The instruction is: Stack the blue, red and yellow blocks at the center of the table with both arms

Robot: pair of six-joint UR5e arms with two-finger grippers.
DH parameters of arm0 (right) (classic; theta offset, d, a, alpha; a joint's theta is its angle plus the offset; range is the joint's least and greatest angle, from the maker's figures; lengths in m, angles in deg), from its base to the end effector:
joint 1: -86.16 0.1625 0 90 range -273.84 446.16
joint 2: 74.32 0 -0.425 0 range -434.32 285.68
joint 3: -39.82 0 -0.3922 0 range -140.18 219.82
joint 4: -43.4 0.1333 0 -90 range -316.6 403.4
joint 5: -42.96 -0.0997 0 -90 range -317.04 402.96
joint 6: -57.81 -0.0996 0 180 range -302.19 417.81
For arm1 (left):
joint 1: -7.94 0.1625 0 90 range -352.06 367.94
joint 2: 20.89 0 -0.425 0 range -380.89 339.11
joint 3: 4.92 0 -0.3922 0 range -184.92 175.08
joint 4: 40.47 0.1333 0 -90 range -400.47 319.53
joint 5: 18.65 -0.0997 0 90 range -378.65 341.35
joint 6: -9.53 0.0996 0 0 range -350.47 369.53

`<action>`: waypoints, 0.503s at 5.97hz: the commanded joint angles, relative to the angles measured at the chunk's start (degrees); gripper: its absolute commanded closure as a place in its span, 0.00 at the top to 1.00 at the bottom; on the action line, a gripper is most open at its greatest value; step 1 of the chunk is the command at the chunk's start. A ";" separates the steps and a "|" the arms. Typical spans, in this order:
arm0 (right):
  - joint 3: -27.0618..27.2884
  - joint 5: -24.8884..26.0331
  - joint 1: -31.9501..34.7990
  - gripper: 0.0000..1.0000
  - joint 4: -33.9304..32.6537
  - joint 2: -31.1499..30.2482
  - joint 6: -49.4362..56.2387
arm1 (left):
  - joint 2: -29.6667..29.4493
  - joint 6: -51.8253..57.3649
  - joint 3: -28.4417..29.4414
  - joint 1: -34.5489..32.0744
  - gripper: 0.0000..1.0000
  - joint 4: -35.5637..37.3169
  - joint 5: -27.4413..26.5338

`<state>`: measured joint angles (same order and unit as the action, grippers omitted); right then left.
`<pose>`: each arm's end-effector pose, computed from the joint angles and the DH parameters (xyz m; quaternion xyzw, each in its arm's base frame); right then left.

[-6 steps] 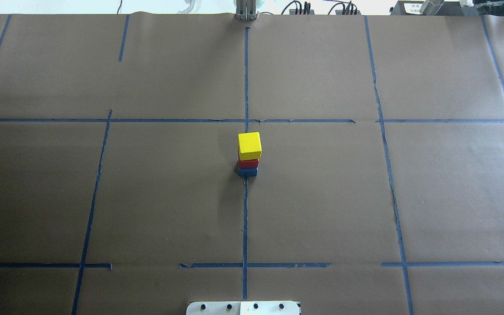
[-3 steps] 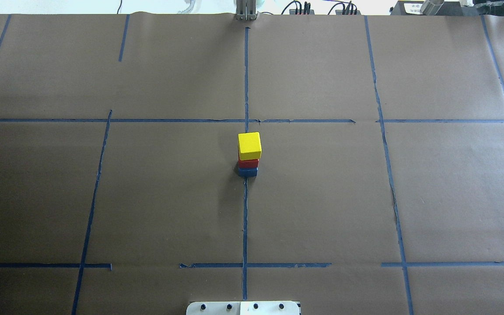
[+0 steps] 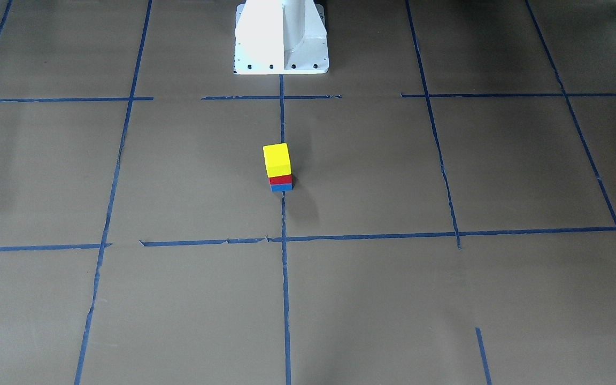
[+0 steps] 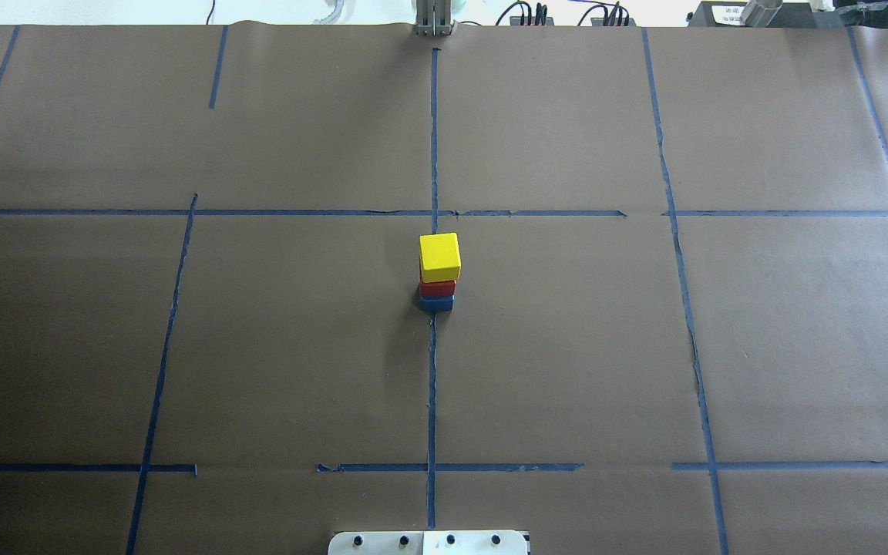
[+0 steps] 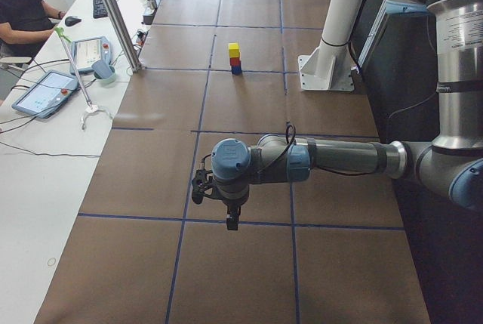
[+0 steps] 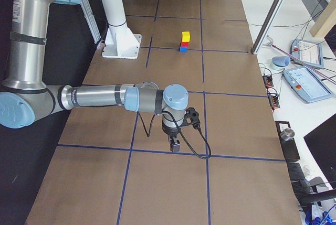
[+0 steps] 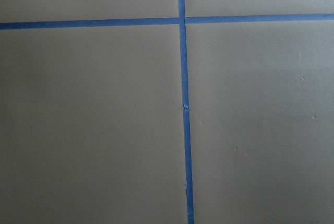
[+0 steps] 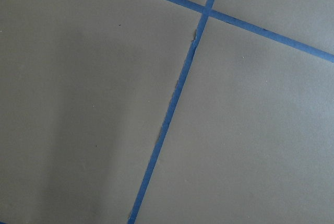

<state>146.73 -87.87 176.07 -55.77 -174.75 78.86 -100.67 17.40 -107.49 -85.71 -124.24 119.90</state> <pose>0.0675 -0.4089 0.6162 0.0418 -0.3469 -0.1638 0.9225 -0.0847 -0.4069 0.6372 0.0105 0.4119 0.0196 0.9110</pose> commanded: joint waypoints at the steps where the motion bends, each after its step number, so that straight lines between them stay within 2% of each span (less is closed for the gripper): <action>1: 3.29 -0.21 0.00 1.00 -0.24 -1.42 -0.22 | 0.50 0.13 0.78 0.05 1.00 -0.43 -0.03; 3: 3.05 -0.21 0.00 1.00 -0.24 -1.52 -0.31 | 1.37 0.22 0.18 0.75 1.00 -1.04 -1.60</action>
<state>149.81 -88.11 176.07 -56.00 -176.17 78.62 -99.91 17.51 -107.03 -85.32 -124.96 119.32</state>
